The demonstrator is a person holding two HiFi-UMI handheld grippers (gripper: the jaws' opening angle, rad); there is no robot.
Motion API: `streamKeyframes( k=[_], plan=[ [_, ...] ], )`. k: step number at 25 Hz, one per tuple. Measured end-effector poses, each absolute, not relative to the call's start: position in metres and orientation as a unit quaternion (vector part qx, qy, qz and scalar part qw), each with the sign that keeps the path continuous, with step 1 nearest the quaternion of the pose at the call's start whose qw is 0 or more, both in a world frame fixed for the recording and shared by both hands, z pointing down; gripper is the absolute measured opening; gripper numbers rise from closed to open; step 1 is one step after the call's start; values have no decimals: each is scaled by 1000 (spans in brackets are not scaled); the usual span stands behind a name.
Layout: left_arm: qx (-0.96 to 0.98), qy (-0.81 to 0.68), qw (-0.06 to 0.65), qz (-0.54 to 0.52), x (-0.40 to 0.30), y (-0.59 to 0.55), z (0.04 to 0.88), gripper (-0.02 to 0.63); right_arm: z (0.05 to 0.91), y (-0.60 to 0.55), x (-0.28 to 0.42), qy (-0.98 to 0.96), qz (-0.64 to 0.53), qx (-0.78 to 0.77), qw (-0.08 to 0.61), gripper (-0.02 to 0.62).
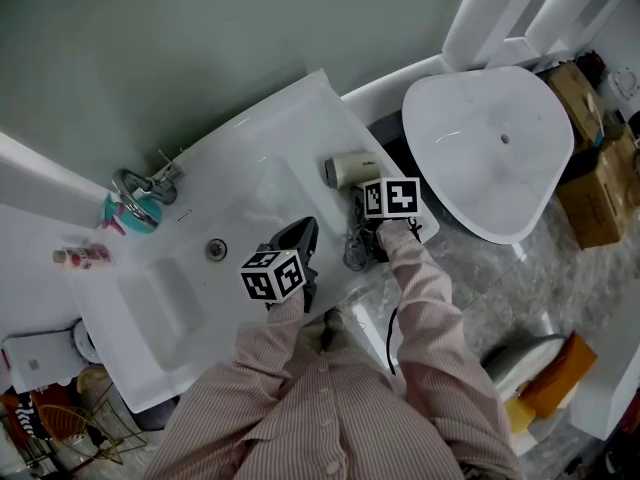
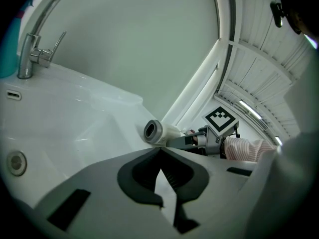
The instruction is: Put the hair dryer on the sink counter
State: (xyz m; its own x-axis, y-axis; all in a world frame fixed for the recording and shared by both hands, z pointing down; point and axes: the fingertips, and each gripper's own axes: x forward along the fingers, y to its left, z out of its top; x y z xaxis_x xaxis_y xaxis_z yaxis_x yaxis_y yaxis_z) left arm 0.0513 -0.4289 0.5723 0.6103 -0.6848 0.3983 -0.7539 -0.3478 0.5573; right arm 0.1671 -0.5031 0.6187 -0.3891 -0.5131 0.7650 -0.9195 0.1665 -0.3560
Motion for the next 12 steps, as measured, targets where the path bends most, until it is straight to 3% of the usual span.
streamKeyframes(
  k=[12],
  plan=[
    [854,-410,319,31,55,-410,538,-3,576,-476,188,-755,367,522,152,170]
  ],
)
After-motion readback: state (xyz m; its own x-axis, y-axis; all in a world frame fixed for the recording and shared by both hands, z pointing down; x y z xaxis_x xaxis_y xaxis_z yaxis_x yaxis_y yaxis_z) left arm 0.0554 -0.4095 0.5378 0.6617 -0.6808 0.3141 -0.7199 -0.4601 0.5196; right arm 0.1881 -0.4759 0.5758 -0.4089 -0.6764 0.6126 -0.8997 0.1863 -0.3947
